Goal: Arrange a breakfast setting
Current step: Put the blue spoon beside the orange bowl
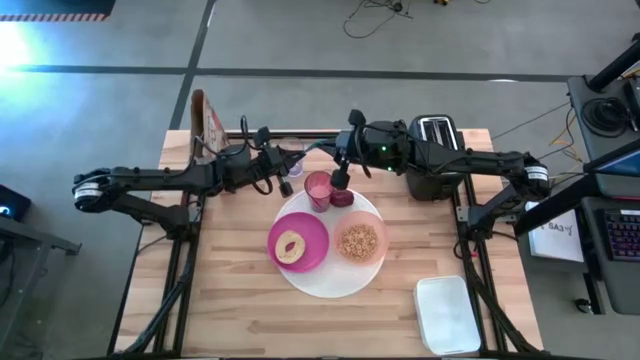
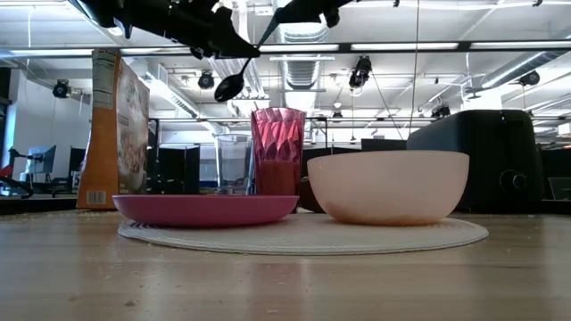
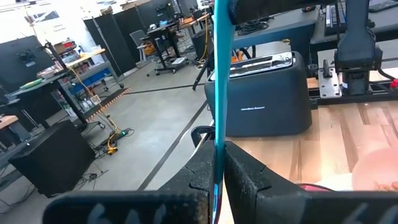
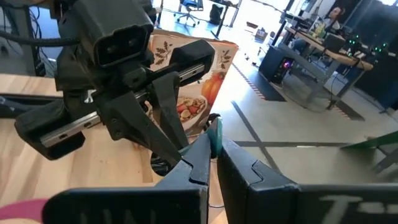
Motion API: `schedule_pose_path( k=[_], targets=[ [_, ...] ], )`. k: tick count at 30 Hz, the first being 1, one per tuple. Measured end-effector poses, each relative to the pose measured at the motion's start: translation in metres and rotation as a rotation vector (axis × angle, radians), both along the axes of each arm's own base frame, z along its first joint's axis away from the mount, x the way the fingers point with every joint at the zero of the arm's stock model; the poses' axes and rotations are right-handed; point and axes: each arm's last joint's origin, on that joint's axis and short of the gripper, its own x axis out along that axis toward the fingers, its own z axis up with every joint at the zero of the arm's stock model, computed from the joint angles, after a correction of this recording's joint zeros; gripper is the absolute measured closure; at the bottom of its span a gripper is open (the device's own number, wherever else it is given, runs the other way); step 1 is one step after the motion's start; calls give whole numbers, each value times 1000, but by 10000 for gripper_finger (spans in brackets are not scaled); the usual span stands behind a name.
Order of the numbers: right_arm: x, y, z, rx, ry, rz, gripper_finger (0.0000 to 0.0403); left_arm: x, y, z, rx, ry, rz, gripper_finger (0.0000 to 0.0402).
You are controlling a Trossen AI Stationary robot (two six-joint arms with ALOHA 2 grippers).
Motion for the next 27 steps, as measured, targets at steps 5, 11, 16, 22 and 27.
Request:
schedule_pose_path(
  k=[5, 11, 16, 22, 27],
  targets=[
    [-2, 1, 2, -20, 1, 11, 394, 0, 0, 0, -15, 3, -4, 398],
    [-7, 2, 7, -23, -14, 17, 394, 0, 0, 2, -26, -6, -7, 400],
    [-8, 2, 7, -18, 2, 17, 394, 2, 1, 11, -30, 13, -7, 400],
    [-11, 2, 7, 14, 14, -1, 384, 6, 2, 31, -61, 96, -40, 401],
    [-17, 2, 7, 16, 58, -19, 344, 17, 5, 38, -90, 183, -54, 401]
  ],
)
